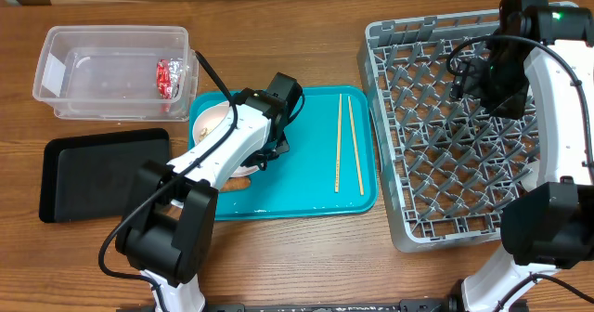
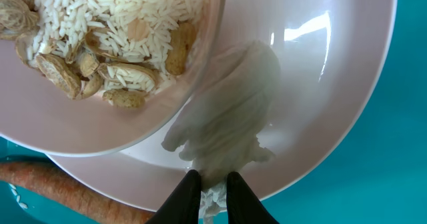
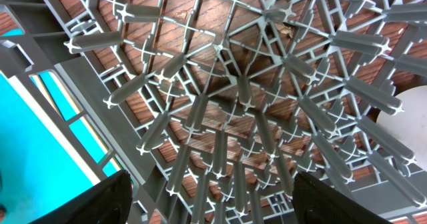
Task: Sort waste into correct bins and load items into the dishwasher
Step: 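Grasp the white tissue on the pink plate with the left gripper, then drop the tissue into the clear plastic bin with the left gripper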
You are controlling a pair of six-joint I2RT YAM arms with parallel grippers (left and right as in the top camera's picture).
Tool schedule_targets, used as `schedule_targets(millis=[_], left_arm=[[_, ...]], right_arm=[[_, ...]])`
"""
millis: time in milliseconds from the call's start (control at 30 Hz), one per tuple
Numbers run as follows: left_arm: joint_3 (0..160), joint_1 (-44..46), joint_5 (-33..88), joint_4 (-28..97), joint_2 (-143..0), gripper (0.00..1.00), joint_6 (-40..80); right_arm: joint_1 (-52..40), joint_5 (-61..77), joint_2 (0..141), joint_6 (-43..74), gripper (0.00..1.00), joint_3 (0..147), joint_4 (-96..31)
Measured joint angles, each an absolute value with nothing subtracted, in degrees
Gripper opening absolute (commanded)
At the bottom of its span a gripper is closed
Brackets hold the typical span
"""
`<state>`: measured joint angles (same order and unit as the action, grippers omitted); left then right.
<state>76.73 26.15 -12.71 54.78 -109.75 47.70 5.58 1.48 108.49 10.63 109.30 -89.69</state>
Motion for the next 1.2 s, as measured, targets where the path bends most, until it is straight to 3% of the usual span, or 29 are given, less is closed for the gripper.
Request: schedule_targets(millis=[100,433,800,1200], left_arm=[[76.44,26.15,-12.71,54.83,-109.86,0.04,47.75],[78.06,26.15,-12.71,60.36,-110.83,0.04,47.66],[98.87,25.52,-13.82,71.09,-108.77,0.04,41.25],[101.73,6.39,-18.06,59.24,-106.15,0.04,39.83]], right_arm=[[5.58,1.48,108.49,10.68,0.79,109.3,-89.67],[5.58,1.48,108.49,10.63,0.79,109.3,-89.71],[5.58,1.48,108.49,10.66,0.79,109.3,-89.78],[5.58,1.48,108.49,10.63,0.79,109.3,-89.84]])
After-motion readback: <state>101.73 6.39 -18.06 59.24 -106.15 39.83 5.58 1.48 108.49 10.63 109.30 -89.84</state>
